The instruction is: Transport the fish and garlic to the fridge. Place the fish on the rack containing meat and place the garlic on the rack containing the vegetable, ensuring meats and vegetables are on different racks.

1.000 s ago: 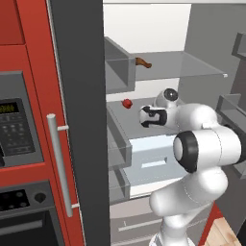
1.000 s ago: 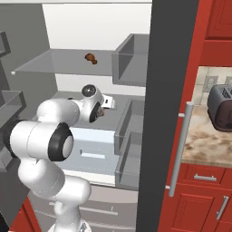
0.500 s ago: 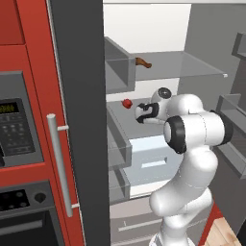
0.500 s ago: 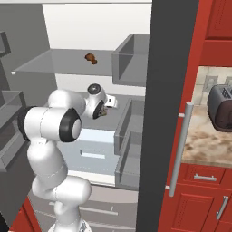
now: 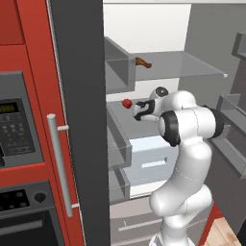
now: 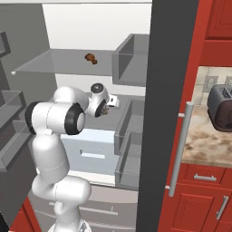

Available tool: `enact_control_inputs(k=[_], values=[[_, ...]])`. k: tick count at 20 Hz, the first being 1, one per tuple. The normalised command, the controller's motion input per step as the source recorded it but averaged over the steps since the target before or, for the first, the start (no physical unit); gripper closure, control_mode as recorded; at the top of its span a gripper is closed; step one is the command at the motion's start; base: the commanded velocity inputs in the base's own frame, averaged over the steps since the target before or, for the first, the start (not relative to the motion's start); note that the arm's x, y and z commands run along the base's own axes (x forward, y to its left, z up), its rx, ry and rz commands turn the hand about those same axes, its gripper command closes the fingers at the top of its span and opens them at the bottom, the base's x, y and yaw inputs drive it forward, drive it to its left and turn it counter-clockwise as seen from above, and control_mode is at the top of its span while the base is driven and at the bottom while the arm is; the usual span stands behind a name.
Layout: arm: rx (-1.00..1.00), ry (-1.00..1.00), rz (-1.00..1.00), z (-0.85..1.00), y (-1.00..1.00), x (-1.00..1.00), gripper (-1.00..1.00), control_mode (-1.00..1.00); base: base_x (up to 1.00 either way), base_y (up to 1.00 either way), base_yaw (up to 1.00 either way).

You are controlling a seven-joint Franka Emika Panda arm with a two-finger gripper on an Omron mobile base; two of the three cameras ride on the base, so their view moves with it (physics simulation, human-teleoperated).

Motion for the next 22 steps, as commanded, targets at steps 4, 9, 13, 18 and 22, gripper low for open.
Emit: enact_control_inputs(k=[4, 9, 13, 18, 22], values=[[0.00, 0.01, 0.00, -0.35, 0.00, 0.07, 1.00, -1.00, 0.00, 0.00, 0.00], [0.00, 0.01, 0.00, -0.06, 0.00, 0.00, -1.00, -1.00, 0.00, 0.00, 0.00], [0.00, -0.03, 0.00, 0.00, 0.00, -0.02, -1.00, -1.00, 0.00, 0.00, 0.00], [0.00, -0.11, 0.00, 0.00, 0.00, -0.23, -1.00, -1.00, 0.00, 0.00, 0.00], [0.00, -0.13, 0.00, 0.00, 0.00, -0.51, -1.00, -1.00, 0.00, 0.00, 0.00]])
